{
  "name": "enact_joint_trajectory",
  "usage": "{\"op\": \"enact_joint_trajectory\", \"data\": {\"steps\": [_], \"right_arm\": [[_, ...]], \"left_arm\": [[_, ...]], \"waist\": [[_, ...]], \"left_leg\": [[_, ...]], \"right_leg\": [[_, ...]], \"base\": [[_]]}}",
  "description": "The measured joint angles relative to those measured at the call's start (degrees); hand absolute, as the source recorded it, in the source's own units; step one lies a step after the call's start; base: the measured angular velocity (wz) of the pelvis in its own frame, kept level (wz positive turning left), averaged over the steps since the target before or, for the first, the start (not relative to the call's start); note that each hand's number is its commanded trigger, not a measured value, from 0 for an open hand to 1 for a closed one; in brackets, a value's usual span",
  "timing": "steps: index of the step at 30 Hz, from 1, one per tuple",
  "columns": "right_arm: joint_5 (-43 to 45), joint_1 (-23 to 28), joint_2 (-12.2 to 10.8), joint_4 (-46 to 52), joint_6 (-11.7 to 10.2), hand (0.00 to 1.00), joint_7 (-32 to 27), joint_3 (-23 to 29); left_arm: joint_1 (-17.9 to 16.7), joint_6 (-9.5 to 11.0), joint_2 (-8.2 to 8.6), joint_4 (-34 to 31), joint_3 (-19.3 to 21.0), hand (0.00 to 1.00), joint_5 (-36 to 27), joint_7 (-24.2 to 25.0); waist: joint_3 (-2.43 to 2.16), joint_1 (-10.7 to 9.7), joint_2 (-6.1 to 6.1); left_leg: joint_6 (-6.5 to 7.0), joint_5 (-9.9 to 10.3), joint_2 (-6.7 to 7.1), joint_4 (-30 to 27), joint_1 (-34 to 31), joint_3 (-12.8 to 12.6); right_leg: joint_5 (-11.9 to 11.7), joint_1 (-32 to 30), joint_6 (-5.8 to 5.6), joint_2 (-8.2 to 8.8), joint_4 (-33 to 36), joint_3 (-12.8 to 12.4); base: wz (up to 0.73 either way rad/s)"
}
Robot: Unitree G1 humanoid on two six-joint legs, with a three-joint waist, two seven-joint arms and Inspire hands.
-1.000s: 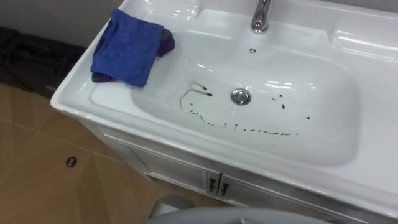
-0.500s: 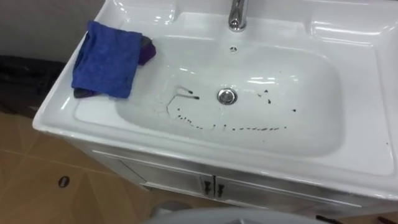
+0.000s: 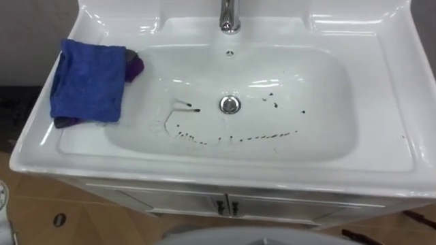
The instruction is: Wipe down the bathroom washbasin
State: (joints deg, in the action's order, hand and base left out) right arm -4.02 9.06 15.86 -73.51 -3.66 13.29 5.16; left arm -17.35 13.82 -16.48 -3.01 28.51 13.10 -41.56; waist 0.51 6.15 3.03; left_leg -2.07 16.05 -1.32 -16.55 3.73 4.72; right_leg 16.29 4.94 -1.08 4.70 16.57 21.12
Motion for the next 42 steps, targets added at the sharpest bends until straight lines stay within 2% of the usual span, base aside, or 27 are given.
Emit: {"op": "enact_joint_trajectory", "data": {"steps": [4, 9, 11, 15, 18, 21, 26, 29, 32, 38, 42], "right_arm": [[-0.1, 0.0, -0.2, -0.2, 0.0, 0.0, 0.0, -1.5], [-0.6, 0.3, -1.1, -0.3, 0.1, 0.0, 0.0, -1.5], [-2.3, 0.2, -1.5, -0.3, 0.5, 0.0, -0.1, -1.5], [-2.9, 0.1, -1.8, -0.3, 1.4, 0.0, -0.2, -1.5], [-2.9, 0.2, -1.8, -0.3, 1.8, 0.0, -0.1, -1.5], [-3.1, 0.3, -1.8, -0.3, 1.8, 0.0, 0.2, -1.5], [-3.2, 0.3, -2.1, 0.0, 2.0, 0.0, 0.7, -1.5], [-3.9, 0.4, -2.0, 0.2, 2.0, 0.0, 0.7, -1.5], [-5.0, 0.5, -2.0, 0.4, 2.0, 0.0, 0.8, -1.5], [-5.8, 0.4, -2.0, 0.4, 1.9, 0.0, 0.7, -1.5], [-6.0, 0.4, -2.0, 0.4, 1.9, 0.0, 0.7, -1.4]], "left_arm": [[1.1, -0.3, 0.05, -0.3, -2.5, 0.0, 3.4, 2.4], [2.0, -1.3, 0.22, -0.3, -3.7, 0.0, 4.1, 6.7], [2.6, -1.7, 0.22, -0.3, -4.7, 0.0, 4.1, 7.5], [4.5, -3.4, 0.49, -0.3, -6.2, 0.0, 4.7, 8.9], [4.5, -4.1, 0.87, -0.3, -6.6, 0.0, 5.4, 10.1], [4.5, -4.8, 2.13, -0.3, -7.5, 0.0, 5.9, 11.3], [4.5, -5.3, 3.05, 0.3, -8.8, 0.0, 6.3, 13.7], [4.4, -5.4, 3.42, 2.5, -9.6, 0.0, 8.5, 13.8], [4.3, -6.5, 3.44, 4.1, -10.7, 0.0, 10.4, 14.5], [3.6, -6.5, 3.78, 6.1, -12.0, 0.0, 14.9, 14.7], [2.8, -6.5, 4.25, 6.1, -12.0, 0.0, 15.8, 14.7]], "waist": [[-0.32, -0.7, -0.48], [-0.08, -2.3, -1.04], [-0.13, -2.6, -1.01], [-0.08, -2.8, -1.48], [-0.14, -2.8, -1.54], [-0.15, -2.8, -1.55], [-0.13, -2.8, -1.79], [-0.1, -2.6, -1.5], [-0.08, -2.7, -1.21], [-0.35, -2.8, -1.02], [-0.84, -2.7, -1.29]], "left_leg": [[0.0, 0.0, -0.04, 0.2, 0.1, 0.0], [0.0, 0.0, -0.19, 1.3, 2.0, -1.0], [0.0, 0.0, -0.19, 1.3, 2.0, -1.3], [0.0, 0.0, -0.34, 1.3, 2.0, -2.0], [0.01, 0.0, -0.48, 1.3, 2.1, -2.8], [0.14, -0.1, -0.57, 2.1, 2.7, -3.1], [0.2, -0.1, -0.7, 2.6, 2.9, -3.2], [0.2, -0.1, -0.96, 2.6, 3.0, -4.0], [0.2, -0.1, -1.13, 2.5, 2.9, -4.5], [0.2, -0.1, -1.13, 1.9, 2.5, -4.7], [0.21, -0.1, -1.13, 1.9, 2.0, -4.6]], "right_leg": [[-0.3, 0.1, -0.1, -0.23, -0.1, -0.5], [-0.7, 2.3, -0.39, -0.57, -1.8, -1.2], [-0.8, 2.4, -0.45, -0.6, -2.0, -1.3], [-1.0, 2.0, -0.35, -0.86, -2.0, -2.6], [-1.3, 2.2, -0.29, -1.06, -2.2, -3.8], [-1.7, 2.5, -0.35, -1.27, -2.9, -3.9], [-1.9, 2.6, -0.31, -1.43, -3.0, -4.1], [-2.0, 2.5, -0.22, -1.63, -3.0, -4.6], [-2.1, 2.3, -0.09, -1.8, -3.0, -5.1], [-2.1, 1.9, -0.04, -1.84, -2.9, -5.2], [-2.1, 1.1, -0.03, -1.8, -2.7, -5.2]], "base": [[-0.04], [-0.05], [0.0], [-0.07], [-0.14], [-0.04], [-0.01], [-0.06], [-0.02], [0.0], [0.0]]}}
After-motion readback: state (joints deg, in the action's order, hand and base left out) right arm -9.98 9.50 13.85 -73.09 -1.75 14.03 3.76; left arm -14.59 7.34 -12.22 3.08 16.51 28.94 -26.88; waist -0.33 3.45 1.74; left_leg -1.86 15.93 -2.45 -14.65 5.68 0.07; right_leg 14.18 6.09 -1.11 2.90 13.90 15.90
